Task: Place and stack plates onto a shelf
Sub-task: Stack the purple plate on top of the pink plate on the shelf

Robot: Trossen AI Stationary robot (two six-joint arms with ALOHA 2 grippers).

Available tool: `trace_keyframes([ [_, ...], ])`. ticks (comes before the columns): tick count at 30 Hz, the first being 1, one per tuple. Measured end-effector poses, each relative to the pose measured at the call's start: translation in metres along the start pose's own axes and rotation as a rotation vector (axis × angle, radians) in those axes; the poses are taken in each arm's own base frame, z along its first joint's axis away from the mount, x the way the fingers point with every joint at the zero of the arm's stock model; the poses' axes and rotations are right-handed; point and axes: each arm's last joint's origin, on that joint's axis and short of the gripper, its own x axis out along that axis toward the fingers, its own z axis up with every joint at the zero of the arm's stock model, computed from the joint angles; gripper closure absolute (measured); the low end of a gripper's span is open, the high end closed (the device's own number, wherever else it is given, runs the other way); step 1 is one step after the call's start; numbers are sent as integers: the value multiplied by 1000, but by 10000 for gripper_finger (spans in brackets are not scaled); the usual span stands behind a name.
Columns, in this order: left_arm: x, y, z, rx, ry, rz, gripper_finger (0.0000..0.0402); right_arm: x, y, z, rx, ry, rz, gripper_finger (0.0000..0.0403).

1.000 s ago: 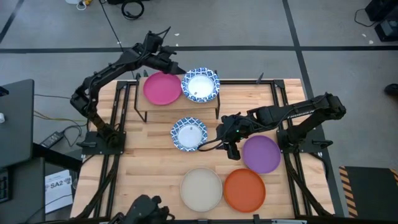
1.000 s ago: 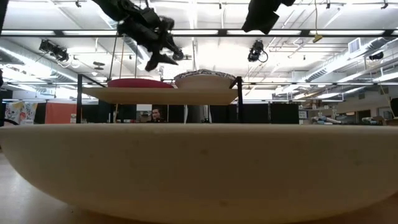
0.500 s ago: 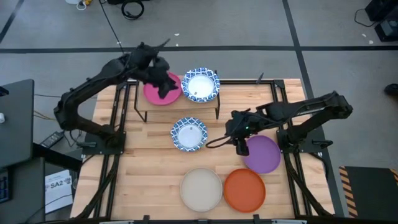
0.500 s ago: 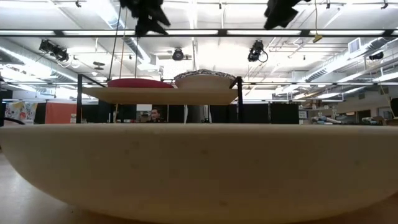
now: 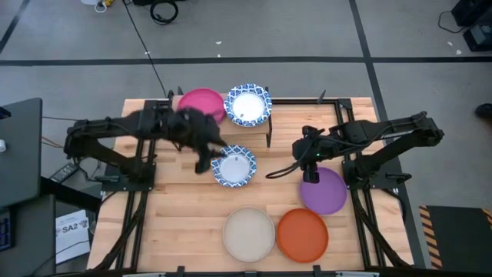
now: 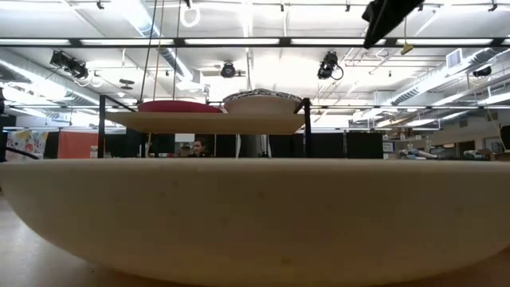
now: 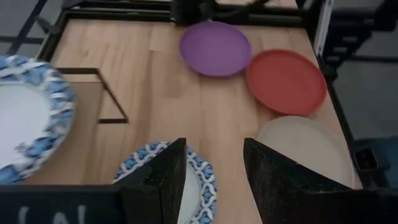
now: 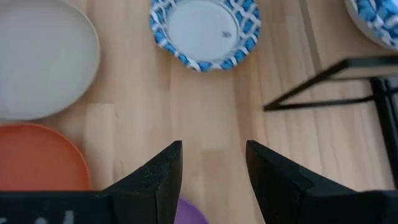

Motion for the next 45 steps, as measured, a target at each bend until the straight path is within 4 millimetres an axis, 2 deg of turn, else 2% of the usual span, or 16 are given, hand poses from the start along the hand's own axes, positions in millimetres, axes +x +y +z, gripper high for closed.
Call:
trace_keyframes([
  [4, 10, -31, 1, 59, -16, 13, 234, 6, -2, -9, -19, 34, -29, 220],
  [8, 26, -54, -4, 102, 20, 32, 234, 25, -6, -30, -13, 75, -23, 220],
  [15, 60, -73, -9, 127, 62, 79, 234, 52, -18, -67, 40, 126, 58, 220],
  [25, 108, -75, -18, 136, 141, 101, 234, 83, -28, -101, 60, 202, 135, 220],
  [28, 117, -75, -21, 142, 156, 101, 234, 88, -31, -98, 58, 179, 154, 220],
  [38, 123, -76, -22, 143, 161, 96, 234, 100, -38, -100, 88, 255, 197, 220],
  [45, 123, -76, -22, 142, 161, 95, 235, 117, -39, -102, 74, 335, 240, 220],
])
